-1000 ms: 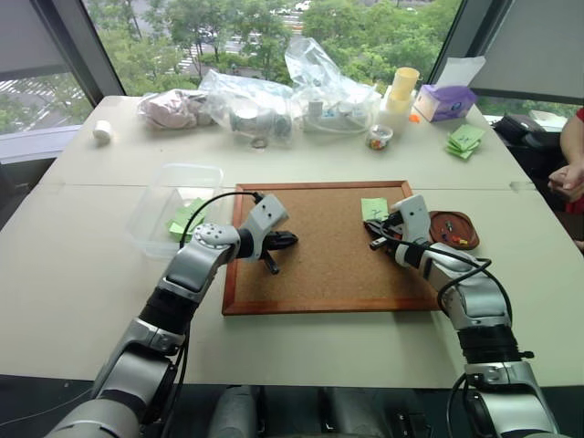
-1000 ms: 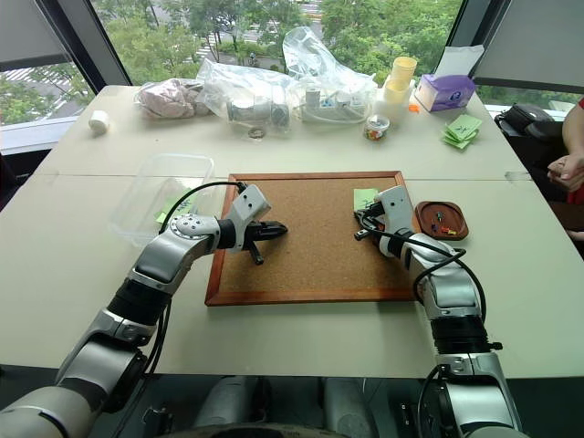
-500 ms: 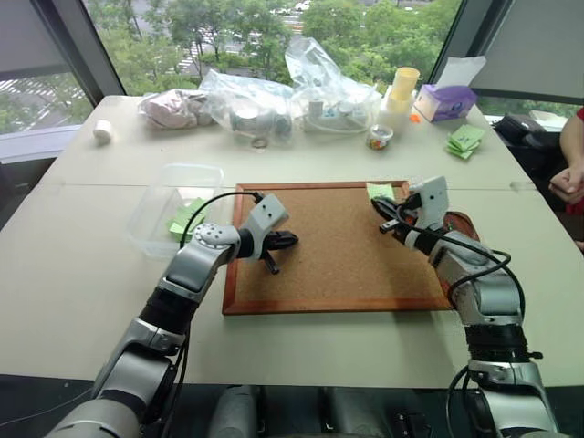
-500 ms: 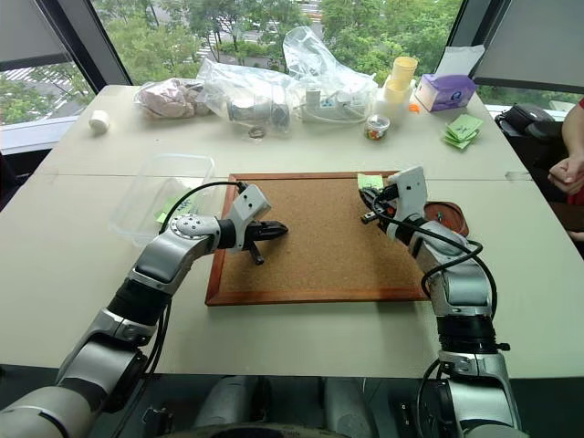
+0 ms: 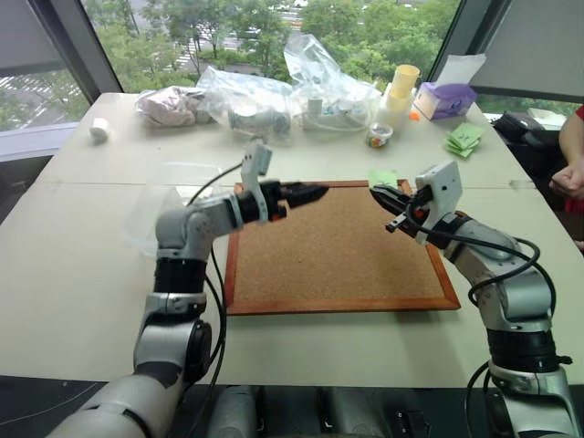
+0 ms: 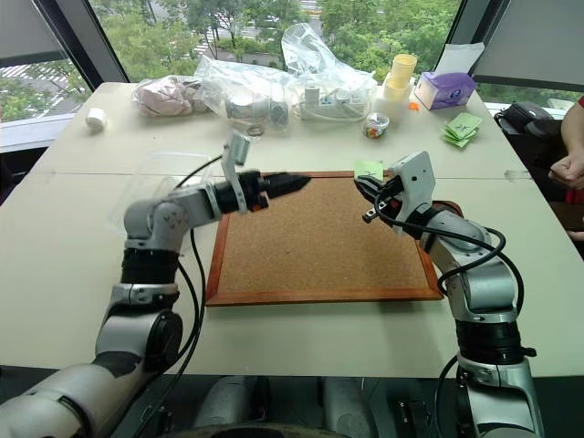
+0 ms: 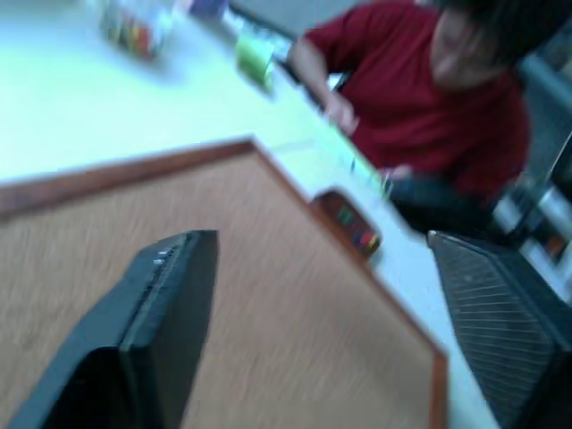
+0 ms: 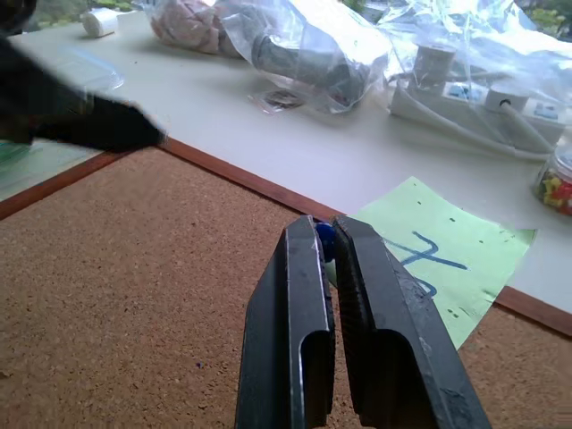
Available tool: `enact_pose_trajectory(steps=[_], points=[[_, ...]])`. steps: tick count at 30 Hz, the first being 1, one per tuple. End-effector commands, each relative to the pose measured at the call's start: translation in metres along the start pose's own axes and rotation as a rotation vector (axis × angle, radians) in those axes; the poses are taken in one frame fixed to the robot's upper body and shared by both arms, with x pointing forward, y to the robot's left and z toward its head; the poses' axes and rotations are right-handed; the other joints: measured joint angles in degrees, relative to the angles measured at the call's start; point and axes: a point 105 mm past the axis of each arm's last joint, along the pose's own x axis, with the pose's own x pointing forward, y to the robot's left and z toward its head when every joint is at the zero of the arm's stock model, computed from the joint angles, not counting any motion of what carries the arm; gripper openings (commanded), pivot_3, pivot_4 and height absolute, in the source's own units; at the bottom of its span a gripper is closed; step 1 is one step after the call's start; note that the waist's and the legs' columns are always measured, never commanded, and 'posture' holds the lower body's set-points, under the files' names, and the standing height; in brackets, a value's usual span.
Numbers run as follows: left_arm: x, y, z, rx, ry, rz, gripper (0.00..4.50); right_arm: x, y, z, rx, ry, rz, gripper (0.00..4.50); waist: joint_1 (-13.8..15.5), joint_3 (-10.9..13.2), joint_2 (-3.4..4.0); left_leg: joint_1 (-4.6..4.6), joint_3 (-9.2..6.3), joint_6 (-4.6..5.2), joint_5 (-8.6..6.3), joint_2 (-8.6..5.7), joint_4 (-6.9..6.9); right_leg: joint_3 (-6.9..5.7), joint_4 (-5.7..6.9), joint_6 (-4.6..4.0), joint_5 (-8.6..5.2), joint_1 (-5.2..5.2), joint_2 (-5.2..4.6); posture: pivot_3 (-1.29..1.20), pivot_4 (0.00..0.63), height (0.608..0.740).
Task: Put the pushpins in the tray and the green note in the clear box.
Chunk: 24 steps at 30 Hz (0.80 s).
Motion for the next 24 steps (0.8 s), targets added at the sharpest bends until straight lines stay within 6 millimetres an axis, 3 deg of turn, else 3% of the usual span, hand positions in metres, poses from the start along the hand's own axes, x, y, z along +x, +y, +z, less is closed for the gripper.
enact_pose_trajectory(steps=[1, 5, 16, 24], points=[[0.011, -0.001, -0.004, -0.217, 0.002, -0.032, 4.39, 0.0, 0.01, 0.024, -0.075, -0.048, 0.064, 0.0, 0.1, 0.0, -0.01, 0.0, 0.0, 0.0, 0.0, -0.01, 0.0, 0.0, 0.0, 0.0, 0.0, 0.0, 0.0, 0.0, 0.15, 0.738], [0.029, -0.014, -0.006, -0.334, 0.018, -0.122, 4.39, -0.001, 0.014, 0.029, -0.113, -0.043, 0.098, 0.0, 0.2, 0.1, -0.11, -0.04, 0.0, -0.24, 0.13, -0.02, 0.01, -0.01, -0.01, 0.0, 0.0, -0.02, -0.02, 0.0, 0.15, 0.738], [0.06, -0.017, -0.037, -0.437, 0.128, -0.181, 4.39, -0.007, 0.025, 0.031, -0.146, -0.026, 0.153, 0.0, 0.2, 0.1, -0.11, -0.04, -0.02, -0.32, 0.18, -0.29, -0.01, -0.01, -0.03, 0.0, 0.0, -0.02, -0.03, 0.0, 0.15, 0.738], [0.05, 0.006, -0.04, -0.323, 0.131, -0.132, 4.39, -0.01, 0.017, 0.032, -0.134, -0.02, 0.107, 0.0, 0.0, 0.1, -0.1, -0.03, -0.04, -0.32, 0.18, -0.32, -0.03, -0.01, -0.03, 0.0, -0.01, -0.03, -0.01, 0.0, 0.15, 0.738]])
